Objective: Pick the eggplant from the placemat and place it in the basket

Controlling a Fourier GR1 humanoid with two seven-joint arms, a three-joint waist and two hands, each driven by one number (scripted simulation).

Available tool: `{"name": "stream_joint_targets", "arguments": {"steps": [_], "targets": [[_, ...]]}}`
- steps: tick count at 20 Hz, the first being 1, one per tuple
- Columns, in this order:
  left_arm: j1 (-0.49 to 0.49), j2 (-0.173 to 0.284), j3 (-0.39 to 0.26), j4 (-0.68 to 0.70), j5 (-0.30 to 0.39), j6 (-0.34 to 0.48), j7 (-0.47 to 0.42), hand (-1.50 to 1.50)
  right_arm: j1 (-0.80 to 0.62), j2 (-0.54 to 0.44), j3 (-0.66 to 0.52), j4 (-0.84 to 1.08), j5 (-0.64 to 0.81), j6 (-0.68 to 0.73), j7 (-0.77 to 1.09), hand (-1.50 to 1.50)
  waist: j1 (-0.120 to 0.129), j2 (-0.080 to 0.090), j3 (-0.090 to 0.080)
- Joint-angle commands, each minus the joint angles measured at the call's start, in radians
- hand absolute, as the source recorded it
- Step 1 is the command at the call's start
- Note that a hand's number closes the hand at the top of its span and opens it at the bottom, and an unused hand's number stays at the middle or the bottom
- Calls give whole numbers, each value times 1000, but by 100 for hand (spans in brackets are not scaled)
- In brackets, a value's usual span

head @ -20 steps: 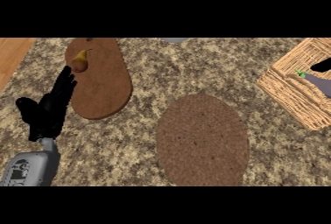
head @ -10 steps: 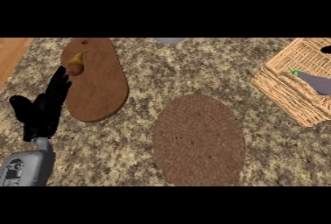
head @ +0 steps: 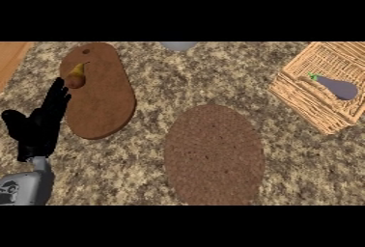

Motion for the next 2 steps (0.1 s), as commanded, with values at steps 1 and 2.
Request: {"name": "stream_joint_targets", "arguments": {"steps": [1,2], "targets": [[7,-37,-21,-4,-37,44,-8,0,159,55,-37,-125,-82,10,-59,-150,-9,-2,-1],[11,-28,-11,23,-20,17,-35,0,148,-5,-24,-196,-86,78,-12,-150,-9,-3,-1]]}}
